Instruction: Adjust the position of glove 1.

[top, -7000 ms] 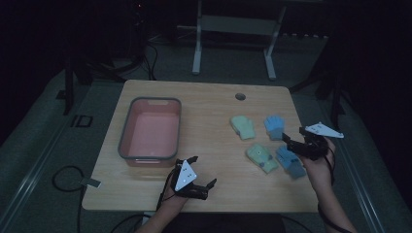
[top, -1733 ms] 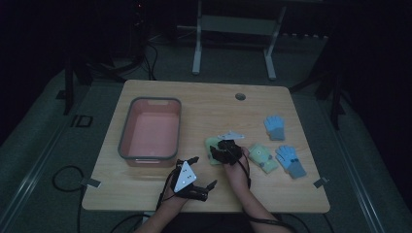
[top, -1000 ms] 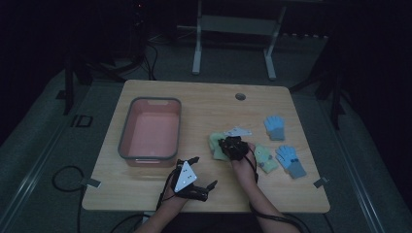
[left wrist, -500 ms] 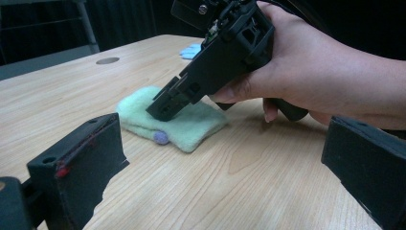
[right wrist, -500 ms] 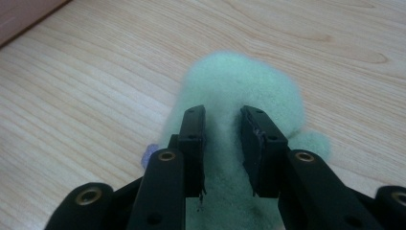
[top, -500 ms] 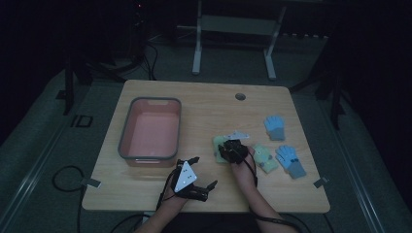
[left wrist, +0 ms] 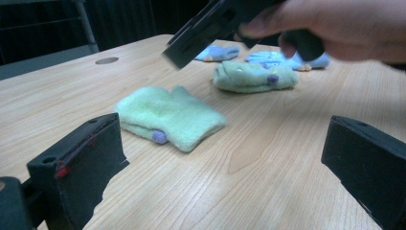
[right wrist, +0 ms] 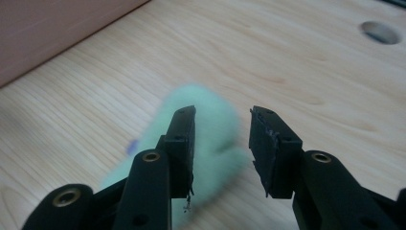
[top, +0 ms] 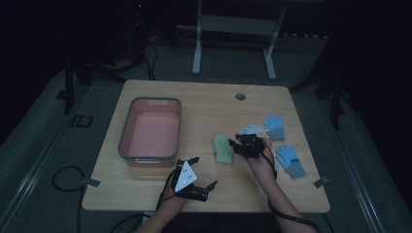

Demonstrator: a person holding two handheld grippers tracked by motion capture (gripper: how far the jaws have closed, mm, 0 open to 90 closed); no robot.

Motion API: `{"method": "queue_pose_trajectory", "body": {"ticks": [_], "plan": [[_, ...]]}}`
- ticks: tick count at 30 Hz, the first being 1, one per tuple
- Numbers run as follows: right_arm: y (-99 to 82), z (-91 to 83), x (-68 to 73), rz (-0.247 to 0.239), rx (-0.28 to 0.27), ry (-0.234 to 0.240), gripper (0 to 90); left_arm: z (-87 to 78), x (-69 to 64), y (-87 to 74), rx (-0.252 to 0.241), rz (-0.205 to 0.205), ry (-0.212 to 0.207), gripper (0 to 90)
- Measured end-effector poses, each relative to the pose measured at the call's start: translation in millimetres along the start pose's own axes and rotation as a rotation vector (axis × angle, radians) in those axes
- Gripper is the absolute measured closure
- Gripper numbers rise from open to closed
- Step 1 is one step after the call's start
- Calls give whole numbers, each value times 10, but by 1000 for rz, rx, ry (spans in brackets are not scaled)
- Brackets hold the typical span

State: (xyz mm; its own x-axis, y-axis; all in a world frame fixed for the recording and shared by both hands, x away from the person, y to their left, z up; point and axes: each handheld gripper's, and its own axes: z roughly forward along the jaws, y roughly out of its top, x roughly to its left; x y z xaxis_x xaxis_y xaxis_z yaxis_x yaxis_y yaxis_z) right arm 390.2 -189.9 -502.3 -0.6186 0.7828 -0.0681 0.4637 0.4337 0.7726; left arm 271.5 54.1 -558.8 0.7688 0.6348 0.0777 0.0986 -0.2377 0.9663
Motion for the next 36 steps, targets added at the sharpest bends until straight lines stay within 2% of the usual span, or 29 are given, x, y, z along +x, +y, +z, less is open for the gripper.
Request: {"method": "queue_pose_trajectory", "body": {"ticks": [5,12,14,16,22,25,28,31,34,36], "plan": [[-96,-172,-258,2,10,35,630,1,-2,0,0,1,2,5],[-310,-346,-557,-15,30,46,627,3,-3,0,0,2,1,5],[-333,-363,-588,-15,34,42,639,3,-4,1,2,1,1,5],[-443,-433,-713,-19,63,54,646,3,-4,1,1,0,1,5],[-601,-497,-771,-33,90,96,633,1,-7,0,1,3,3,5],[-682,-478,-772,-56,100,136,617,1,-8,0,1,4,4,5],[-741,-432,-780,-62,120,154,617,0,-9,0,0,4,4,5],[-790,-372,-766,-64,143,170,639,0,-9,0,0,5,3,5],[-816,-335,-754,-83,136,165,636,0,-8,-1,-1,4,3,5],[-799,-329,-768,-72,140,163,633,-1,-8,-1,-1,5,3,5]]}}
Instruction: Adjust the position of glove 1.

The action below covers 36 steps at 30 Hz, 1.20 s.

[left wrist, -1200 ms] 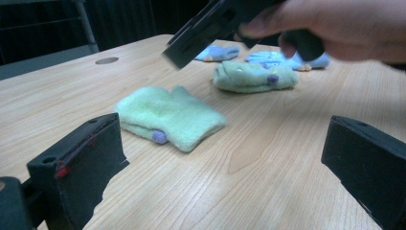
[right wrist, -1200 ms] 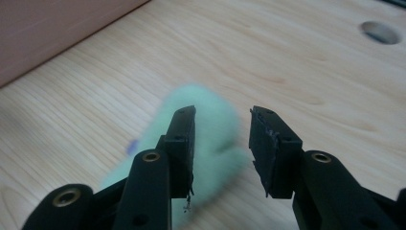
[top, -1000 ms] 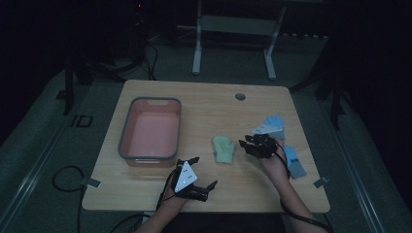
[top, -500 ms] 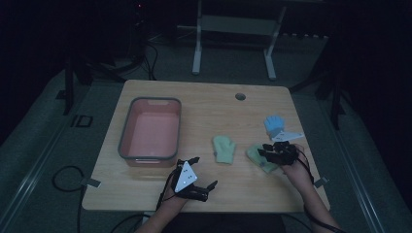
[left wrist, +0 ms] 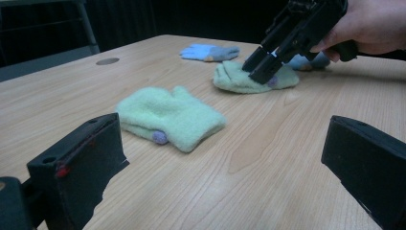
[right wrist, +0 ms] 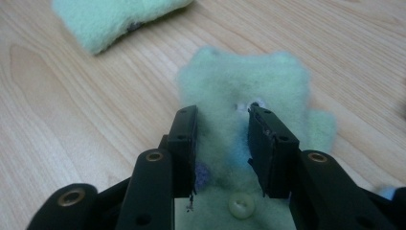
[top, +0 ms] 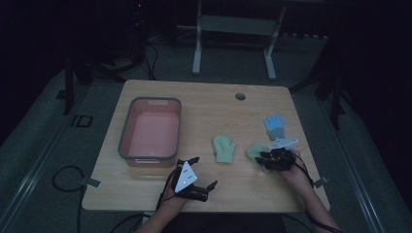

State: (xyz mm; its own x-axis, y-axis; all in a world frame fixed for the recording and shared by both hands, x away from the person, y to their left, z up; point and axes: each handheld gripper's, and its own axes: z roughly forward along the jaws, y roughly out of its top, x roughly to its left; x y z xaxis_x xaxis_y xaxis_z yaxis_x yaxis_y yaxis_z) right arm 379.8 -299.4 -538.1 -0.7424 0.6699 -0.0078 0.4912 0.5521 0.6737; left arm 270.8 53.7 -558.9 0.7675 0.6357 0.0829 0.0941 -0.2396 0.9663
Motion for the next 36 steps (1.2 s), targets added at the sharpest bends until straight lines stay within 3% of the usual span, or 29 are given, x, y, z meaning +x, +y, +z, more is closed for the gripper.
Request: {"method": "queue_pose_trajectory", "body": {"ticks": [6,8,15,19,23,26,29,36], "plan": [[68,-13,-55,22,-10,-17,587,0,2,0,0,-1,0,5],[74,39,-67,15,14,-34,589,1,0,0,0,-1,0,5],[69,90,-51,54,12,-37,819,1,-2,0,1,1,1,5],[126,51,32,89,3,-101,869,0,-2,0,1,1,2,5],[267,-112,141,147,-72,-136,871,-1,-2,1,1,3,4,5],[405,-182,243,156,-84,-172,872,-1,-3,0,0,3,6,5],[529,-234,325,175,-92,-221,872,-2,-5,0,0,5,6,5],[735,-309,468,280,-152,-361,872,-1,-5,0,0,3,5,5]]}}
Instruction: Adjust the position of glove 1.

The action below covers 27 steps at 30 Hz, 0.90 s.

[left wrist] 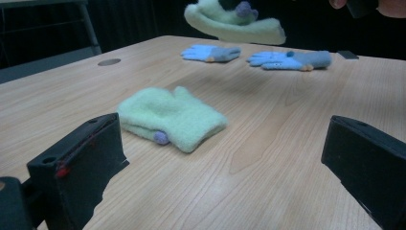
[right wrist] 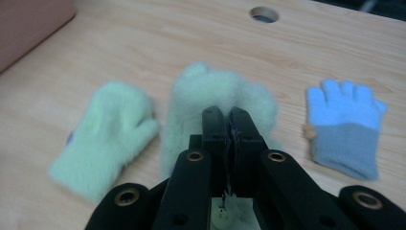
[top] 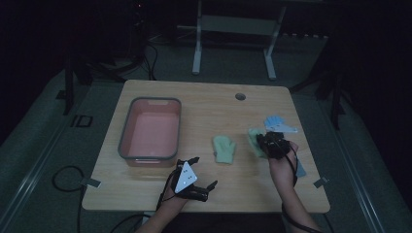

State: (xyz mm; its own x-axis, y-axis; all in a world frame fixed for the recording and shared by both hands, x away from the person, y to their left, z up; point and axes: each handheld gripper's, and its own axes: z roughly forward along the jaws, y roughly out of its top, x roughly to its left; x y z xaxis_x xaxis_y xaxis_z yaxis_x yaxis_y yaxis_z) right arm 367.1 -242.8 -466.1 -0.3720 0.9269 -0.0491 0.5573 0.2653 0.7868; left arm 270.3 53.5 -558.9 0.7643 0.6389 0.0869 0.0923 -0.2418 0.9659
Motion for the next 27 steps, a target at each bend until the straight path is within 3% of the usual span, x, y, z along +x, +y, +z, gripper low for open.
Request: {"method": "queue_pose_trajectory", "body": {"ticks": [4,7,15,18,19,21,26,27], "plan": [[-59,70,108,7,-5,-97,872,-1,-1,0,-1,4,-1,5],[-163,204,175,0,24,-141,873,-2,-5,-1,-5,3,-6,5],[-361,502,132,55,80,-185,867,0,-8,0,-3,5,-9,5],[-457,656,132,58,135,-159,805,0,-8,0,-2,7,-11,5],[-473,671,139,49,123,-159,790,-1,-10,0,-3,9,-10,5],[-457,654,122,57,124,-138,754,-1,-10,1,-3,10,-10,5],[-359,507,23,8,100,-73,684,0,-3,0,-3,2,-13,5],[-337,475,-13,-3,90,-42,681,0,-4,0,-3,2,-12,5]]}}
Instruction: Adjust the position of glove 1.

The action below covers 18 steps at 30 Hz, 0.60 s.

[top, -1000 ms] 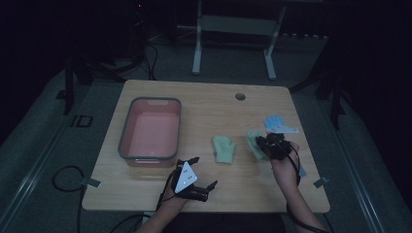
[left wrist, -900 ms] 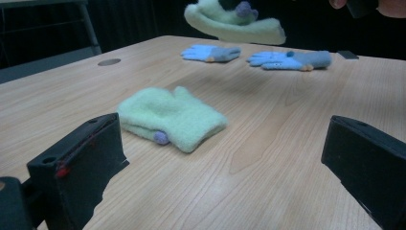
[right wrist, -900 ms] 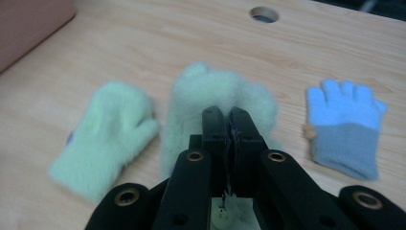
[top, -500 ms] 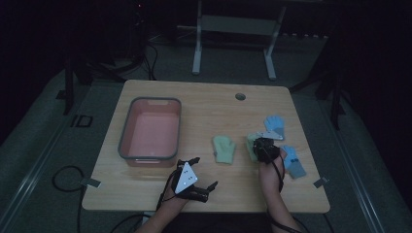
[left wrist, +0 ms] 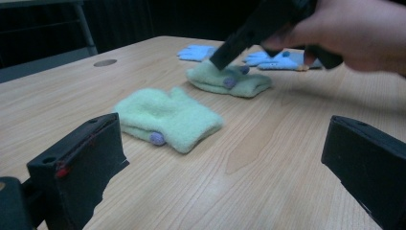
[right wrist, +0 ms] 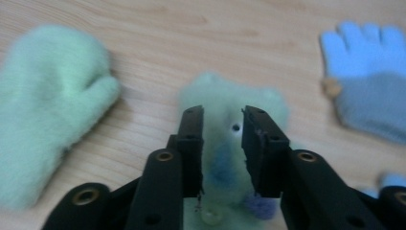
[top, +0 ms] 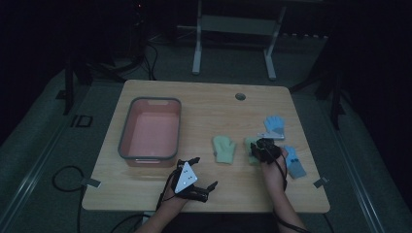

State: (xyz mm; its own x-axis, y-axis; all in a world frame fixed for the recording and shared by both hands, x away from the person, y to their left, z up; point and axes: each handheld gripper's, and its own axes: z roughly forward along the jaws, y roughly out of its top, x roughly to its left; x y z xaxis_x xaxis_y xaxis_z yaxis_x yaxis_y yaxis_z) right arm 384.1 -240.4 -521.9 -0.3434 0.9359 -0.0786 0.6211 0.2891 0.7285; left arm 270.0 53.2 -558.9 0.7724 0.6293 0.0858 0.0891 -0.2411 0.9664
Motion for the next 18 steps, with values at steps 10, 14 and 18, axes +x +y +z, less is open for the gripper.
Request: {"method": "queue_pose_trajectory", "body": {"ticks": [10,14,18], "plan": [[141,-137,-430,-99,-7,220,674,-15,-11,-6,-13,8,9,5],[123,-75,-506,-144,5,254,671,-16,-5,-7,-15,1,8,5],[57,50,-523,-134,28,264,649,-11,-11,-4,-10,9,6,5]]}}
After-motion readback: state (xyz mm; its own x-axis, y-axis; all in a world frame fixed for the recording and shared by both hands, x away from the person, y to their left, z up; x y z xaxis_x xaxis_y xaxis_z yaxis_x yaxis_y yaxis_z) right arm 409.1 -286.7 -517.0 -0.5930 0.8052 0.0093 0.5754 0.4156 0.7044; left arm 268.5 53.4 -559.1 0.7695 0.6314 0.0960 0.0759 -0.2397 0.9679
